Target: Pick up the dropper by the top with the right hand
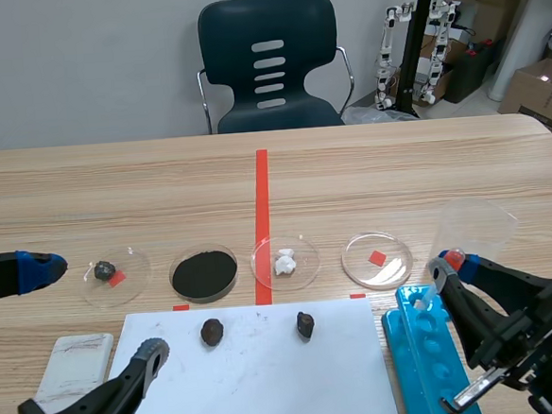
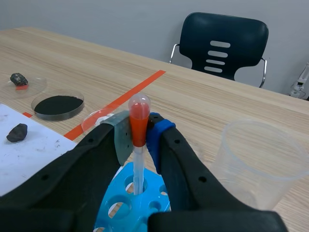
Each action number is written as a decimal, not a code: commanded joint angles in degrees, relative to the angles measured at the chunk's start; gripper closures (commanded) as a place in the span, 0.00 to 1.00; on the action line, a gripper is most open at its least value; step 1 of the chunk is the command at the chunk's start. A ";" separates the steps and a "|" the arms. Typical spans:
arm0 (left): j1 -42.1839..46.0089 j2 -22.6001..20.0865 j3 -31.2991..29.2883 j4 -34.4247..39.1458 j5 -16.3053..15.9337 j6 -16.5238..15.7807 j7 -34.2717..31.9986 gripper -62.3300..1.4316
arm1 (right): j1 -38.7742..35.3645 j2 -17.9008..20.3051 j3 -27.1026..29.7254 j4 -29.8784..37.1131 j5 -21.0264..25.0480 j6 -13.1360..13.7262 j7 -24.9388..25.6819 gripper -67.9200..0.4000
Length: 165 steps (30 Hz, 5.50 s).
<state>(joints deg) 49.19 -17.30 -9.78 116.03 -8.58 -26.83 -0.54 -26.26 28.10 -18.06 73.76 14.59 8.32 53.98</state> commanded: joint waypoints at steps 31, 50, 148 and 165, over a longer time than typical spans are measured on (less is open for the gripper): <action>0.17 0.13 0.33 1.01 -0.57 0.09 -0.94 0.00 | 0.20 3.41 0.96 3.34 2.08 0.04 -0.57 0.93; 0.17 0.11 0.33 1.01 -0.57 0.09 -0.94 0.00 | -12.57 15.78 6.49 28.06 6.91 -5.16 -13.60 0.93; 0.17 0.13 0.33 1.01 -0.57 0.09 -0.94 0.00 | -37.86 3.80 20.74 39.65 -7.54 9.31 -6.03 0.93; 0.17 0.13 0.33 1.01 -0.57 0.09 -0.94 0.00 | -37.55 3.78 20.74 39.65 -7.54 9.33 -5.90 0.93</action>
<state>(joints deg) 49.19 -17.30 -9.78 116.03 -8.58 -26.83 -0.54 -64.34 31.62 2.55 112.57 6.44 17.67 47.20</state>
